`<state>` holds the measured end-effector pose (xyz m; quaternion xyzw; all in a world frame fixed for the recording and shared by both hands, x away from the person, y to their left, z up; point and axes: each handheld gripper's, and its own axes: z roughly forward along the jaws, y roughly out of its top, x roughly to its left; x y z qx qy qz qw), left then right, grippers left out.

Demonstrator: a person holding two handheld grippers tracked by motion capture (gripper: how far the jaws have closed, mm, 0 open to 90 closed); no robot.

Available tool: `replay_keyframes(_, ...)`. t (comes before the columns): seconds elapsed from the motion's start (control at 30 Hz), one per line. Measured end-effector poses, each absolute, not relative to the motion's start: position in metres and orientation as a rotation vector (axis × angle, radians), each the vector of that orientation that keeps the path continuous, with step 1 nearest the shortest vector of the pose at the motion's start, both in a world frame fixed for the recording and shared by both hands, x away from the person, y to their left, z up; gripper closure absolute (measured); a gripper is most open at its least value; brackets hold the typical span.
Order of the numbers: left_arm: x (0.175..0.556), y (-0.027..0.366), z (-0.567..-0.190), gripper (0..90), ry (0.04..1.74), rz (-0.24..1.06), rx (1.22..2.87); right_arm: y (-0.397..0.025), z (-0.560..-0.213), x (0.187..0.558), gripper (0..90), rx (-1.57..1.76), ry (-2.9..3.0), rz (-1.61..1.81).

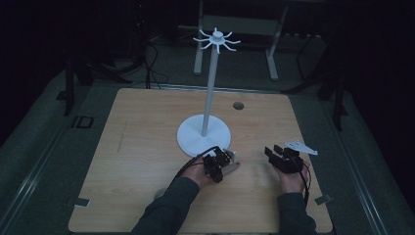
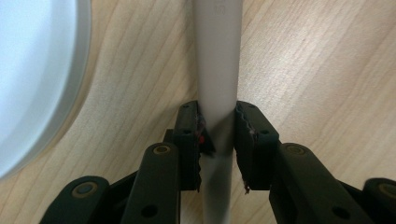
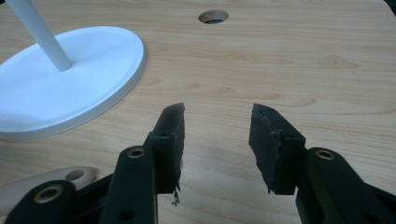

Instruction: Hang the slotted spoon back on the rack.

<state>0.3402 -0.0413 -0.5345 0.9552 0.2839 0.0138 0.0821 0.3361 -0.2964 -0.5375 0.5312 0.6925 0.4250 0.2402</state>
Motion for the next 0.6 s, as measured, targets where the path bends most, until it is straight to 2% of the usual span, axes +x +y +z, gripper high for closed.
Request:
replay_keyframes(0.4,0.338,-0.041,-0.534,73.9,0.845,0.102,2.859,-0.297,-0.538,0.336,55.0,1.454,1.893,1.161)
replay_keyframes(0.6,0.337,-0.032,-0.517,73.9,0.881,0.186,2.77,-0.296,-0.54,0.337,54.1,1.452,1.901,1.144)
